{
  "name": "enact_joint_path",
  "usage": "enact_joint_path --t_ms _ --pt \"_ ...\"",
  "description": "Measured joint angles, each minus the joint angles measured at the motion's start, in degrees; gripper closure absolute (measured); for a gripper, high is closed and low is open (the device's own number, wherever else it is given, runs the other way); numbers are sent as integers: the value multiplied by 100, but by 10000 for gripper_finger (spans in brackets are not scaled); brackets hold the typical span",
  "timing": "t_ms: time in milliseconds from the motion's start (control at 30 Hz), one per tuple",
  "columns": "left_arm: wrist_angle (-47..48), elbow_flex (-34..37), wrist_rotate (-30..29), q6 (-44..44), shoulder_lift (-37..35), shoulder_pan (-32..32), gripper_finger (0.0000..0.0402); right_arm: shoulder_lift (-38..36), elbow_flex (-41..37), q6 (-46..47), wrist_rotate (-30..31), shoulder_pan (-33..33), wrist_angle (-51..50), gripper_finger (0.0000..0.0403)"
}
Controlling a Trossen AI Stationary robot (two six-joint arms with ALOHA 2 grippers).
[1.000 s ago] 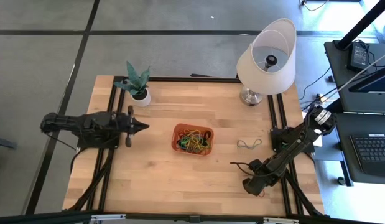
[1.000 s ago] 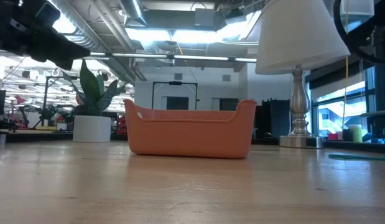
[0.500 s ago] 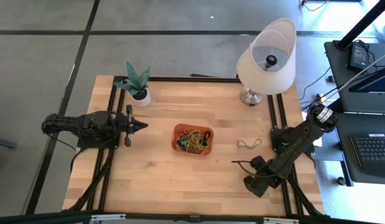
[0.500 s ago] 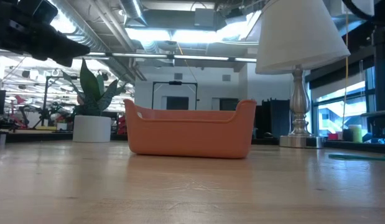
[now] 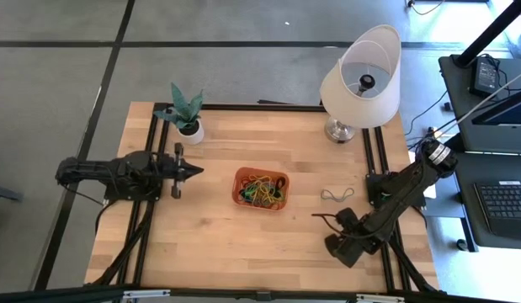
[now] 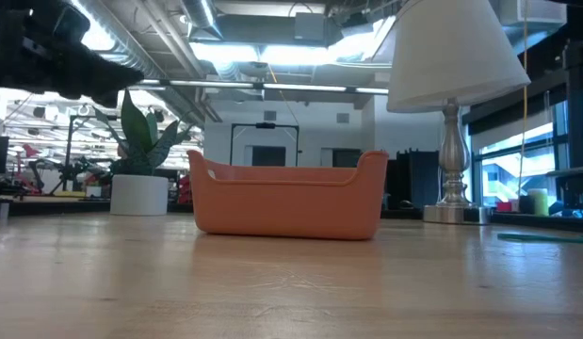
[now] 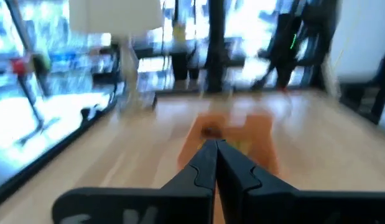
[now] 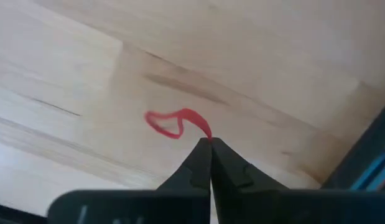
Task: Pick and place rubber bands into bin
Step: Put the red rubber band into the orange bin
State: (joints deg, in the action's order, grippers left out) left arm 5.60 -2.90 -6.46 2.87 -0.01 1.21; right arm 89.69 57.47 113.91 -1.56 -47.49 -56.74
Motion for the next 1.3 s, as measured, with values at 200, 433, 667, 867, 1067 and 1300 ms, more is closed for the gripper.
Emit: enact_joint_path --t_ms 200,433,667,867,1067,1300 --pt "-793 245 306 240 0 -157 400 0 252 -121 228 148 -25 401" --pt "-664 245 349 108 6 -251 400 -2 972 -819 1175 506 -396 402" --pt "-683 245 211 -150 33 -251 400 -4 2121 -2415 2216 1310 -982 402" --pt "-685 245 207 -164 35 -251 400 -11 2716 -4107 2464 2273 -534 403" --pt "-687 245 202 -166 35 -251 400 200 2761 -5785 2461 3020 830 403" --pt "-692 245 196 -164 37 -251 400 1035 2868 -6340 1811 3514 1357 403"
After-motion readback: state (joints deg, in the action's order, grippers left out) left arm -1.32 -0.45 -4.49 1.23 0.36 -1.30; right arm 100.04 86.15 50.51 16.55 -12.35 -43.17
